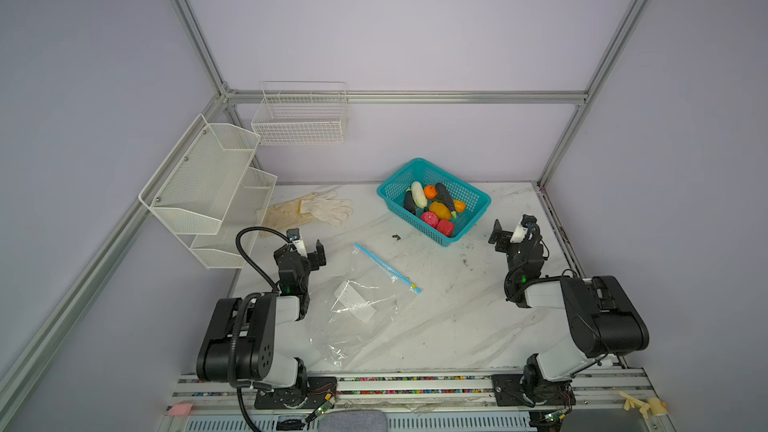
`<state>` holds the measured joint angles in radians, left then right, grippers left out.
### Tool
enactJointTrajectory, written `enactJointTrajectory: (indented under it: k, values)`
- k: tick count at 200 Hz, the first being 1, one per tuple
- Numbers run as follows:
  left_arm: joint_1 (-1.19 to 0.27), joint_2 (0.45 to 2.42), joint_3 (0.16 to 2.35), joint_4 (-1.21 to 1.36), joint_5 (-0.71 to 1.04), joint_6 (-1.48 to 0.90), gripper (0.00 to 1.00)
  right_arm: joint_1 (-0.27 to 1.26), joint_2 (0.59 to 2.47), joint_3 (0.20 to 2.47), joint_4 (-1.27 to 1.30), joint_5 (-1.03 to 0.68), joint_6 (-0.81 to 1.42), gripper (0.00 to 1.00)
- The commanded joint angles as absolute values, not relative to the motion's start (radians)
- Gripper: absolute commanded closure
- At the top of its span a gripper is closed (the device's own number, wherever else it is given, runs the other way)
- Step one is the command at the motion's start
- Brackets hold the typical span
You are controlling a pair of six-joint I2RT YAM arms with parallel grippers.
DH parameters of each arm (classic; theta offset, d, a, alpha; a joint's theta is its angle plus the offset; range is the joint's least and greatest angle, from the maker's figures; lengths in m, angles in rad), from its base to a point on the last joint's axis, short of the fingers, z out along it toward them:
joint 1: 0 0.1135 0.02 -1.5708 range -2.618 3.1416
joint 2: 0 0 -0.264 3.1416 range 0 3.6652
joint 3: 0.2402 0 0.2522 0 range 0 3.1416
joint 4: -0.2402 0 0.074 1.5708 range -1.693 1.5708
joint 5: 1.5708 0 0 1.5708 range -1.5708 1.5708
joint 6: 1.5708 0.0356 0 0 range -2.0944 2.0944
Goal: Place the food in the zip-top bag and seal the zipper
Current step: 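Move the left gripper over the bag while the right gripper reaches toward the basket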
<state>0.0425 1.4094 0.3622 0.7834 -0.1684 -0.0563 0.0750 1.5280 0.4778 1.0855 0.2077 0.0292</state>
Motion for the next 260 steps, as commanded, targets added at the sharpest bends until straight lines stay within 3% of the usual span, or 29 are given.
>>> enactJointTrajectory:
  k: [1, 39, 71, 115, 157, 260]
  values:
    - [0.038, 1.276, 0.461, 0.581, -0.203, -0.068, 0.00, 0.080, 1.434, 0.568, 0.815, 0.303, 0.179, 0.03]
    - [0.024, 1.129, 0.669, 0.136, -0.006, -0.245, 0.00, 0.099, 1.289, 0.650, 0.522, 0.151, 0.369, 0.03]
    - [-0.096, 1.096, 0.838, -0.165, 0.036, -0.329, 0.00, 0.247, 1.226, 0.681, 0.321, 0.161, 0.374, 0.03]
    - [-0.264, 0.999, 0.857, -0.250, 0.066, -0.409, 0.00, 0.455, 1.279, 0.701, 0.190, 0.232, 0.354, 0.03]
    - [-0.371, 0.957, 0.800, -0.316, 0.081, -0.531, 0.00, 0.561, 1.406, 0.750, 0.131, 0.306, 0.302, 0.03]
    - [-0.442, 1.040, 0.675, -0.242, 0.130, -0.635, 0.00, 0.568, 1.636, 0.894, 0.143, 0.420, 0.264, 0.03]
